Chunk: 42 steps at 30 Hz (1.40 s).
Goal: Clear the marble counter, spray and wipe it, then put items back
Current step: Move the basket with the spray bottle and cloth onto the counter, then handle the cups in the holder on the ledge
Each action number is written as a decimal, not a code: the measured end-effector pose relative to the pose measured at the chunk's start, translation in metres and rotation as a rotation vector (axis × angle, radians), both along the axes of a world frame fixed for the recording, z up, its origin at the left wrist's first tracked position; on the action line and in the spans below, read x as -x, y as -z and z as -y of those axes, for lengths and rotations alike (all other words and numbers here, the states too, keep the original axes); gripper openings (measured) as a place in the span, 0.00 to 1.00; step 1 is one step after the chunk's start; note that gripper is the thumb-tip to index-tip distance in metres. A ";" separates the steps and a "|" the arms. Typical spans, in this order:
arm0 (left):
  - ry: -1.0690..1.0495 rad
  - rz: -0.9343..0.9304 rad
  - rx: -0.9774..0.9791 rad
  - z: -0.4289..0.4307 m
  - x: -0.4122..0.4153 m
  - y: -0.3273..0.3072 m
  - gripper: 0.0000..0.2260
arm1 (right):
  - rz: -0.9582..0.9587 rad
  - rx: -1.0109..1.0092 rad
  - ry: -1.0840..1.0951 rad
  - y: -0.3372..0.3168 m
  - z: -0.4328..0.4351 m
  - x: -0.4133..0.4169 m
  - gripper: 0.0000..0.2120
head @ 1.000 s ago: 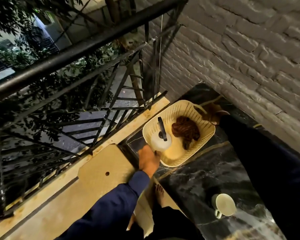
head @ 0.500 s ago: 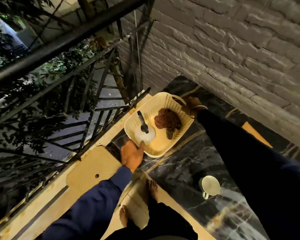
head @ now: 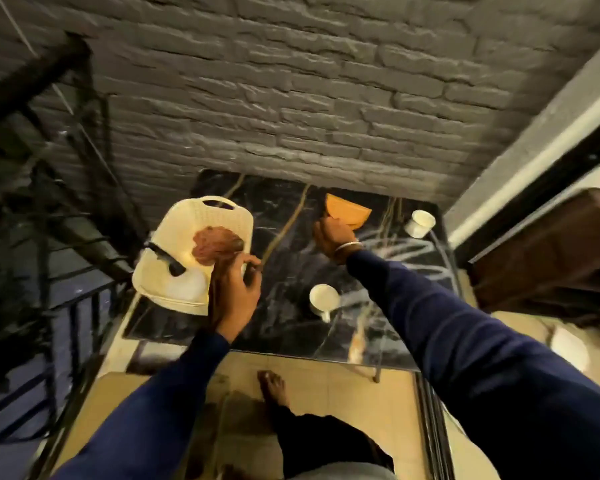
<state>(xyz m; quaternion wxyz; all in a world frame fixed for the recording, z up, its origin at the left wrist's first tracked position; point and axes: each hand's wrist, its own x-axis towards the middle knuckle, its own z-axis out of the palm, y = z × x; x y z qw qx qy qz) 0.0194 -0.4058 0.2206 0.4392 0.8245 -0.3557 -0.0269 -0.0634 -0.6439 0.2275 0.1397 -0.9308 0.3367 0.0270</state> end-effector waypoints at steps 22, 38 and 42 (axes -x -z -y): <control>0.480 -0.168 -0.825 0.132 0.079 0.081 0.44 | 0.015 -0.156 0.327 0.054 0.082 0.211 0.18; 0.154 -0.114 -0.817 0.151 0.111 0.107 0.29 | -0.055 -0.207 0.118 0.121 0.117 0.154 0.26; 0.157 -0.081 -0.845 0.155 0.111 0.111 0.28 | -0.022 -0.171 0.153 0.133 0.119 0.150 0.21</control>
